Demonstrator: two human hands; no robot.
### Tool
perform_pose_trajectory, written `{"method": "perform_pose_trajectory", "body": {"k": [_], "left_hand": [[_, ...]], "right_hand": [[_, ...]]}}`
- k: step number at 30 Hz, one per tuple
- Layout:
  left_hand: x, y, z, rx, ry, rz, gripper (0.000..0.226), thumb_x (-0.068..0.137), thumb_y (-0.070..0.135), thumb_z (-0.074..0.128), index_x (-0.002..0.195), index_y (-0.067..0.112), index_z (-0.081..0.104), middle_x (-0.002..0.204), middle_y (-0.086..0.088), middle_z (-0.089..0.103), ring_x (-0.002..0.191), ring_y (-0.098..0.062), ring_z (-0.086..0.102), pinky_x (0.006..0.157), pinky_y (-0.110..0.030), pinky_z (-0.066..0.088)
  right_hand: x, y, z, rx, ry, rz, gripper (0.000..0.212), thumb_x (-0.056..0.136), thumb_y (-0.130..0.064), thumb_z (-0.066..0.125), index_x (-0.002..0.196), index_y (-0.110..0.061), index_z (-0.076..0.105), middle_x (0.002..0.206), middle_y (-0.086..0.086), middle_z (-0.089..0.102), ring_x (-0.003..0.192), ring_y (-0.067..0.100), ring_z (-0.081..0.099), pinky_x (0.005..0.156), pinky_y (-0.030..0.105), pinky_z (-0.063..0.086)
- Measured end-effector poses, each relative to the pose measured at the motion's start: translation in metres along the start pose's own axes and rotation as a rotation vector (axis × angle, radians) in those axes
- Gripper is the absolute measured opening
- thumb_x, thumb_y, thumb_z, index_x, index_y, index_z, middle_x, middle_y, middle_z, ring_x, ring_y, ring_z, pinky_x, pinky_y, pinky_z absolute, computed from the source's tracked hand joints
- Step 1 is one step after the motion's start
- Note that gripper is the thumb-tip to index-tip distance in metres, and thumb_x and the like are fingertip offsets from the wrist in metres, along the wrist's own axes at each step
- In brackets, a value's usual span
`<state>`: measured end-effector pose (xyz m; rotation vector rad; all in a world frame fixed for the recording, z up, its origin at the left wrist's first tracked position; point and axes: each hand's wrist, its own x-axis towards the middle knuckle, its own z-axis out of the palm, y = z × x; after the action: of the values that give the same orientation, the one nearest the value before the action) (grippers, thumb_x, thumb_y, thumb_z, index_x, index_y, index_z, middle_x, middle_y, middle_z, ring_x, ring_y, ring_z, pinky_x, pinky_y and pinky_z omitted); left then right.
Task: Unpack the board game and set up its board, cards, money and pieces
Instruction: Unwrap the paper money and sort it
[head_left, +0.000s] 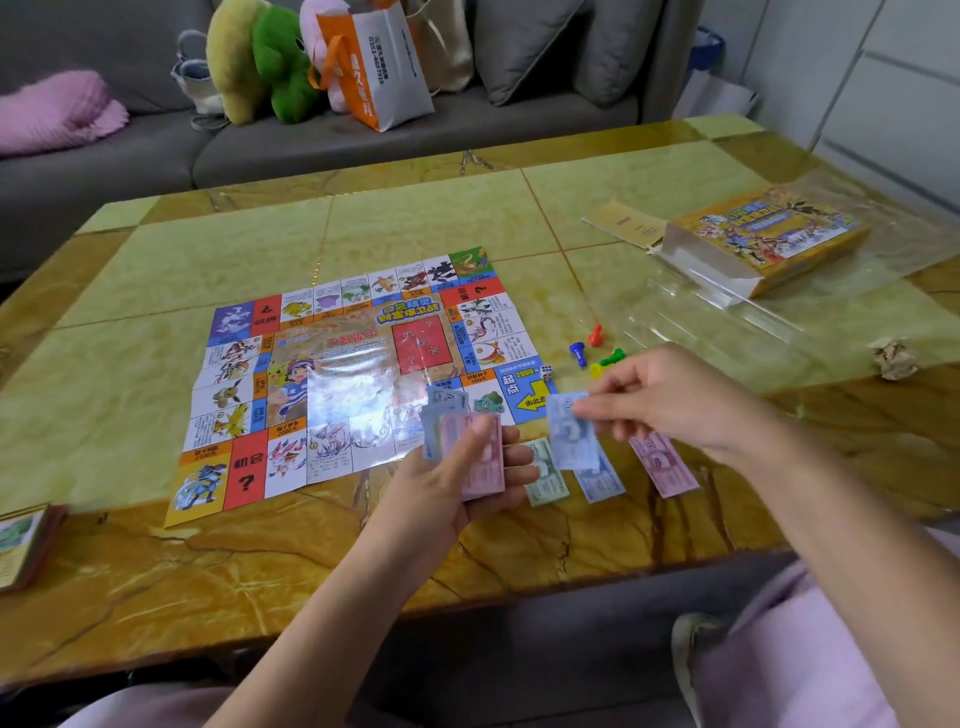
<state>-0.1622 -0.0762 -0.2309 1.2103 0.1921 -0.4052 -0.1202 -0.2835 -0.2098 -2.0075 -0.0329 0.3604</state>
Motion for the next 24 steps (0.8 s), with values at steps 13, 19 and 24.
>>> {"method": "perform_pose_trajectory", "body": {"k": [13,19,24], "left_hand": [[0.001,0.005,0.002,-0.196,0.035,-0.044,0.032,0.101,0.015,0.035,0.103,-0.003,0.061,0.094,-0.022,0.072,0.082,-0.028,0.072,0.068,-0.032,0.06],[0.001,0.001,0.003,-0.087,0.035,0.019,0.016,0.088,0.002,0.054,0.102,0.0,0.059,0.087,-0.017,0.073,0.078,-0.024,0.072,0.071,-0.034,0.059],[0.002,-0.007,0.001,0.037,0.04,0.059,0.032,0.068,0.011,0.067,0.099,0.003,0.065,0.085,-0.014,0.073,0.074,-0.022,0.071,0.067,-0.03,0.058]], "right_hand": [[0.007,0.015,0.002,-0.56,0.118,0.1,0.032,0.066,-0.043,0.083,0.066,-0.015,0.067,0.059,-0.007,0.059,0.054,0.008,0.051,0.048,0.022,0.032],[-0.009,-0.006,0.02,0.032,-0.024,-0.047,0.041,0.069,-0.049,0.07,0.076,-0.009,0.067,0.064,0.001,0.067,0.054,0.008,0.059,0.05,0.016,0.044],[-0.016,-0.007,0.04,0.127,-0.007,-0.09,0.029,0.065,-0.037,0.078,0.077,-0.012,0.069,0.063,-0.001,0.07,0.056,0.01,0.064,0.052,0.019,0.049]]}}
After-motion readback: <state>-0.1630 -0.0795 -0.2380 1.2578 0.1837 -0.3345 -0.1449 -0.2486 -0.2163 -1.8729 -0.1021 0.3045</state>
